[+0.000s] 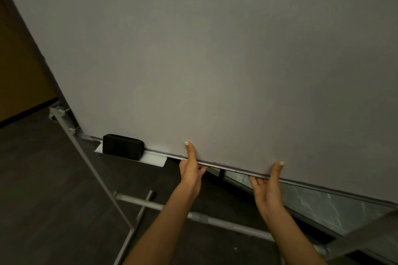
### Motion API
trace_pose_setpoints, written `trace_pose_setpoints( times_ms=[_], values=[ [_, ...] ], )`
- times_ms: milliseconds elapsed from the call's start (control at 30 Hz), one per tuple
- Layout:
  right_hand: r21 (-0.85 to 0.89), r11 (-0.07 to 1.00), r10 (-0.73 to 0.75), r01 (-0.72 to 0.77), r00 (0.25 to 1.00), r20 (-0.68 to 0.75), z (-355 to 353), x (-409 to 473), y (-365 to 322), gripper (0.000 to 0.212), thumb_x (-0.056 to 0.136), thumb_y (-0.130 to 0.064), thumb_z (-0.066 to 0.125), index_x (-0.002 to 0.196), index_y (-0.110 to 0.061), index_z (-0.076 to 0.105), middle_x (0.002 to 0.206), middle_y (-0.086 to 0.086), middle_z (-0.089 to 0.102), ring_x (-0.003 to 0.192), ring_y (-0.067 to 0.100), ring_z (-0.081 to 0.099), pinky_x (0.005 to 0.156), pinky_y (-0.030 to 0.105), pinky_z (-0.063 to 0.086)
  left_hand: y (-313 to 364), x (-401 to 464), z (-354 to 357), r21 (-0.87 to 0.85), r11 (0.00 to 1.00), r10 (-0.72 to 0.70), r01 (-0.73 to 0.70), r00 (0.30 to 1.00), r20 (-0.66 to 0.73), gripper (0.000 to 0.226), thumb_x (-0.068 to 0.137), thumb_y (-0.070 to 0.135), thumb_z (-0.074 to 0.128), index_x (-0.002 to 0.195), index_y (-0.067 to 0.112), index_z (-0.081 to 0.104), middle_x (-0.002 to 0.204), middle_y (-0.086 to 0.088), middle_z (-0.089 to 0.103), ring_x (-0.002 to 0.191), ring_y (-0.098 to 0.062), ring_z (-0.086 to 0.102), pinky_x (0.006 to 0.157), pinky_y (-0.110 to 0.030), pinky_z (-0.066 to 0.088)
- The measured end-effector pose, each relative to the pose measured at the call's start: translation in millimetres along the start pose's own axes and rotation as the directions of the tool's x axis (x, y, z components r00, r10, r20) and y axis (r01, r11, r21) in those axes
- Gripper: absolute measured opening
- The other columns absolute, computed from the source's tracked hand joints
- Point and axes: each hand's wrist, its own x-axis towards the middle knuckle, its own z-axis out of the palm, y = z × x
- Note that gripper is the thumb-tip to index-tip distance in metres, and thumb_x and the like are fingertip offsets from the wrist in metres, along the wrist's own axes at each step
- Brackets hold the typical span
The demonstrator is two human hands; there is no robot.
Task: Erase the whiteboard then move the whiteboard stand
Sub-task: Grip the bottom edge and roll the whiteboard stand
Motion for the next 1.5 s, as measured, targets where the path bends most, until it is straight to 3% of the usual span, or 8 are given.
trace_pose_setpoints(
  times_ms=[100, 267, 500, 767, 933, 1167, 1400, 1500],
  values=[
    [0.007, 1.0, 0.002, -0.002, 1.0, 0.023, 9.8, -11.1, 14.7, 0.062, 0.075, -0.054, 0.051, 0.127, -0.022, 0.045, 0.116, 0.0, 0.06, 0.115, 0.021, 0.053, 0.105, 0.042, 0.039, 12.9, 2.0, -23.7, 0.009, 1.0, -0.002, 0.001, 0.999, 0.047, 0.073, 0.068, 0.062, 0.056, 0.121, 0.013, 0.048, 0.117, -0.009, 0.062, 0.111, -0.025, 0.058, 0.102, -0.05, 0.043],
    [-0.007, 0.999, 0.039, -0.039, 0.999, 0.033, 28.1, -32.0, 36.4, 0.075, 0.073, -0.054, 0.054, 0.14, -0.022, 0.038, 0.128, 0.003, 0.055, 0.118, 0.022, 0.052, 0.105, 0.043, 0.039, 35.9, 2.4, -59.2, -0.002, 1.0, 0.004, -0.004, 0.995, 0.096, 0.085, 0.065, 0.064, 0.059, 0.13, 0.011, 0.047, 0.125, -0.012, 0.059, 0.116, -0.028, 0.056, 0.101, -0.051, 0.043],
    [-0.023, 0.997, 0.079, -0.078, 0.996, 0.048, 57.0, -47.6, 68.5, 0.081, 0.073, -0.054, 0.056, 0.144, -0.021, 0.035, 0.131, 0.006, 0.054, 0.116, 0.023, 0.053, 0.103, 0.044, 0.042, 70.6, 11.6, -94.7, -0.018, 1.0, 0.026, -0.025, 0.994, 0.109, 0.071, 0.071, 0.058, 0.055, 0.129, 0.019, 0.044, 0.125, -0.01, 0.056, 0.117, -0.03, 0.054, 0.085, -0.045, 0.052],
    [-0.017, 0.986, 0.164, -0.163, 0.98, 0.11, 114.0, -60.9, 122.3, 0.072, 0.071, -0.05, 0.057, 0.136, -0.026, 0.039, 0.112, -0.003, 0.061, 0.105, 0.019, 0.058, 0.094, 0.044, 0.046, 125.2, 43.8, -145.3, -0.01, 0.998, 0.059, -0.059, 0.998, 0.02, 0.077, 0.069, 0.062, 0.056, 0.131, 0.019, 0.044, 0.13, -0.01, 0.055, 0.118, -0.03, 0.054, 0.085, -0.046, 0.052],
    [-0.03, 0.976, 0.22, -0.218, 0.97, 0.101, 174.4, -69.5, 166.2, 0.044, 0.071, -0.046, 0.058, 0.11, -0.026, 0.05, 0.113, 0.001, 0.061, 0.103, 0.022, 0.058, 0.096, 0.046, 0.046, 178.7, 71.3, -185.9, -0.002, 0.997, 0.075, -0.076, 0.996, -0.057, 0.071, 0.068, 0.062, 0.056, 0.122, 0.017, 0.048, 0.124, -0.01, 0.057, 0.113, -0.029, 0.057, 0.083, -0.046, 0.052],
    [-0.135, 0.933, 0.347, -0.335, 0.934, 0.079, 251.7, -75.8, 232.1, 0.06, 0.087, -0.041, 0.056, 0.137, -0.014, 0.039, 0.135, 0.013, 0.05, 0.118, 0.03, 0.053, 0.104, 0.044, 0.042, 259.8, 108.8, -240.2, -0.02, 0.998, 0.054, -0.058, 0.985, -0.165, 0.053, 0.084, 0.056, 0.05, 0.112, 0.012, 0.044, 0.109, -0.012, 0.057, 0.103, -0.03, 0.058, 0.087, -0.046, 0.049],
    [-0.166, 0.882, 0.46, -0.441, 0.881, 0.106, 329.0, -73.4, 294.6, 0.072, 0.077, -0.045, 0.06, 0.136, -0.009, 0.04, 0.14, 0.019, 0.046, 0.124, 0.034, 0.05, 0.099, 0.041, 0.046, 331.2, 156.7, -293.6, -0.079, 0.995, 0.036, -0.058, 0.965, -0.259, 0.062, 0.082, 0.058, 0.053, 0.121, 0.011, 0.042, 0.121, -0.015, 0.052, 0.113, -0.033, 0.054, 0.087, -0.046, 0.047],
    [-0.169, 0.877, 0.472, -0.45, 0.873, 0.124, 357.7, -70.6, 317.2, 0.063, 0.081, -0.041, 0.06, 0.132, -0.009, 0.042, 0.138, 0.018, 0.047, 0.126, 0.035, 0.047, 0.094, 0.04, 0.048, 352.5, 173.1, -309.3, -0.079, 0.992, 0.067, -0.093, 0.955, -0.29, 0.059, 0.084, 0.06, 0.049, 0.117, 0.012, 0.045, 0.119, -0.014, 0.052, 0.107, -0.03, 0.055, 0.088, -0.044, 0.047]
  ],
)
